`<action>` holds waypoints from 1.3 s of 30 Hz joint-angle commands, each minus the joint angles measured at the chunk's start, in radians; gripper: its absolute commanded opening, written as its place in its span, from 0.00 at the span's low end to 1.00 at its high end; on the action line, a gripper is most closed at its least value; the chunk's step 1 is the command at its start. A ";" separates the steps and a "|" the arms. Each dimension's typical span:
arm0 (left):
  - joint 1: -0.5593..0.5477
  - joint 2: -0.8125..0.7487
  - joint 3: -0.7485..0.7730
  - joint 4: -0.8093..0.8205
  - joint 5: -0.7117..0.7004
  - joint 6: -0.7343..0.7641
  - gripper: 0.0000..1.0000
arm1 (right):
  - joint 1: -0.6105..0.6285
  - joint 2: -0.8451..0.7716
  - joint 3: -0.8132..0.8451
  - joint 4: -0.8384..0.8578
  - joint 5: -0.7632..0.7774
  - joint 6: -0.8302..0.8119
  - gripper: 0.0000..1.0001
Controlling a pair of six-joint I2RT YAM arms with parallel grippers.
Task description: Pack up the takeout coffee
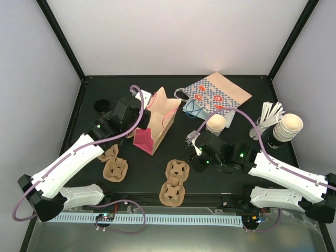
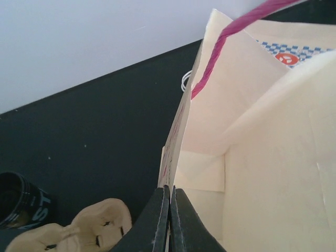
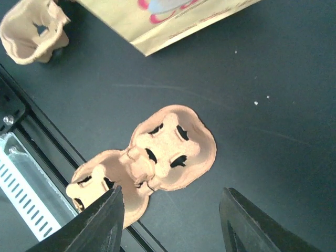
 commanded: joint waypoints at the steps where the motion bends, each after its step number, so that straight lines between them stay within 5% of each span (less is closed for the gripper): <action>1: 0.041 0.040 0.070 0.049 0.096 -0.127 0.02 | -0.002 -0.004 -0.040 0.057 -0.030 -0.011 0.53; 9: 0.131 0.100 0.074 0.152 0.258 -0.230 0.02 | -0.002 0.000 -0.096 0.094 -0.044 0.006 0.54; 14: 0.155 0.134 0.064 0.144 0.274 -0.228 0.15 | -0.002 0.011 -0.142 0.122 -0.061 0.020 0.56; 26: 0.156 -0.017 0.040 0.057 0.344 -0.149 0.98 | -0.002 0.074 -0.169 0.183 -0.086 0.006 0.59; 39: 0.157 -0.224 0.115 -0.280 0.442 -0.197 0.99 | -0.002 0.128 -0.192 0.239 -0.101 0.027 0.71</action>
